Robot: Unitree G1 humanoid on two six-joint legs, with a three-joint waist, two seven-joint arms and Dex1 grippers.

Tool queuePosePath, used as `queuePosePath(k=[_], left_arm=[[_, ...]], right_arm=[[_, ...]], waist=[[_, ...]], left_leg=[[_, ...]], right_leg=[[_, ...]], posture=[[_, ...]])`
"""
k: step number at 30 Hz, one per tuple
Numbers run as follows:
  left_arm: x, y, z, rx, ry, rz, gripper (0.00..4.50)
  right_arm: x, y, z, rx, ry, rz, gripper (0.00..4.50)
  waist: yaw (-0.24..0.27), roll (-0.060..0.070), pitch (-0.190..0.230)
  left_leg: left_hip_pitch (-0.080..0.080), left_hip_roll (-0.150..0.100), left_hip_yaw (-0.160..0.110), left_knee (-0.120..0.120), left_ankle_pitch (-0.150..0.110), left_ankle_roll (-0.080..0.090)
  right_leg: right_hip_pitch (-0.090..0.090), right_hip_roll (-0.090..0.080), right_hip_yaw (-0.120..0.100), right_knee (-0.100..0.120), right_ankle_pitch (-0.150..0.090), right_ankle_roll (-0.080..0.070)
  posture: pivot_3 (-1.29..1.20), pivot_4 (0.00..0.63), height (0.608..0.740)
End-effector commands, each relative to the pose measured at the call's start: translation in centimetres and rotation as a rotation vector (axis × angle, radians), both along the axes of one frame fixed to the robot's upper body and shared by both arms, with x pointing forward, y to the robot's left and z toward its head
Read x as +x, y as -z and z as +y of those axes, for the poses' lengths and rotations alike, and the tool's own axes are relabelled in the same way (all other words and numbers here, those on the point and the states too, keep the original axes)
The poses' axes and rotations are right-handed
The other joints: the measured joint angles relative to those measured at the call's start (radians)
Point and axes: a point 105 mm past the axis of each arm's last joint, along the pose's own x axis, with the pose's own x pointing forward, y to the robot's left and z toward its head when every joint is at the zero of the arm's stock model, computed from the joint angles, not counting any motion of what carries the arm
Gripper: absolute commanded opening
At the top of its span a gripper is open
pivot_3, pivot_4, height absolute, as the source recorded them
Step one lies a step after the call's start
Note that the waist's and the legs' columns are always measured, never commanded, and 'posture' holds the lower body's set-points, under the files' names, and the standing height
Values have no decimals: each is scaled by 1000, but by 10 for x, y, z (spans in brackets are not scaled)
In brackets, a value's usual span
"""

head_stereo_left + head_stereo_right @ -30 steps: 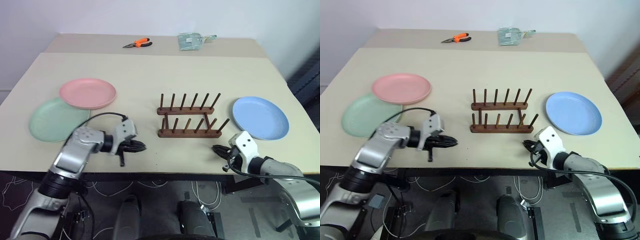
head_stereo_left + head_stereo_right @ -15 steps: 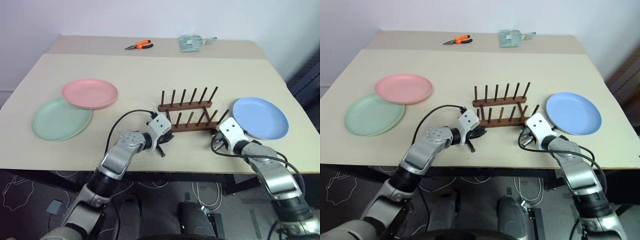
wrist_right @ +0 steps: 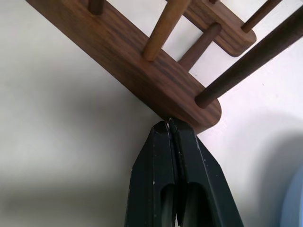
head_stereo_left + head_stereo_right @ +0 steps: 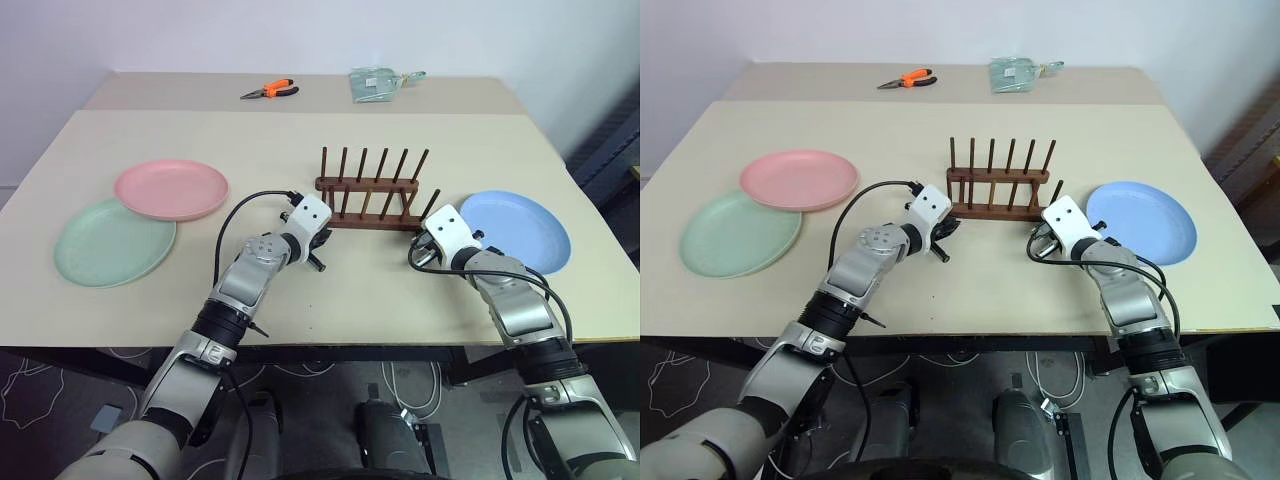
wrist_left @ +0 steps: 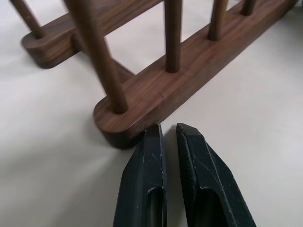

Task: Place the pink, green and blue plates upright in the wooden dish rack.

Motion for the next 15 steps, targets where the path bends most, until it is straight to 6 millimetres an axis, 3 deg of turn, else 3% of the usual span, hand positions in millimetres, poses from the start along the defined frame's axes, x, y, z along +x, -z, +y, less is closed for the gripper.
queuePosePath(k=[1,2,5,9,11,12,15], left_arm=[[1,3,13,36,-21,2,401],[-2,2,15,29,-10,6,401],[-9,-20,34,-52,6,-27,1301],[3,-79,79,-174,-151,-192,3322],[12,-103,102,-217,-271,-278,4379],[17,-114,117,-234,-355,-318,4447],[25,-141,192,-256,-772,-408,4447]], right_arm=[[1,-16,1,27,-29,-45,533],[-1,-18,0,42,-37,-44,882],[-12,-32,5,88,-81,-79,2296],[-28,-39,16,100,-147,-97,4318],[-33,-38,21,90,-165,-94,4500],[-34,-36,23,84,-173,-90,4500],[-34,-35,27,75,-182,-91,4500]], waist=[[0,0,0],[-2,0,0],[-5,0,0],[1,1,1],[6,0,1],[7,0,1],[4,0,1]], left_leg=[[0,0,0,0,0,0],[0,0,0,-1,0,0],[0,0,0,-4,0,-1],[0,0,0,-10,2,-3],[-1,0,0,-9,2,-3],[-1,0,0,-9,2,-3],[-1,0,0,-8,2,-3]], right_leg=[[0,0,0,0,0,0],[0,0,0,0,0,0],[-2,0,0,0,0,1],[-5,1,0,1,0,5],[-5,1,0,1,0,5],[-5,0,0,1,0,5],[-4,0,0,-1,0,4]], posture=[[0,150,740],[0,150,740],[0,150,740],[0,150,740],[0,150,740],[0,150,740],[0,150,740]])
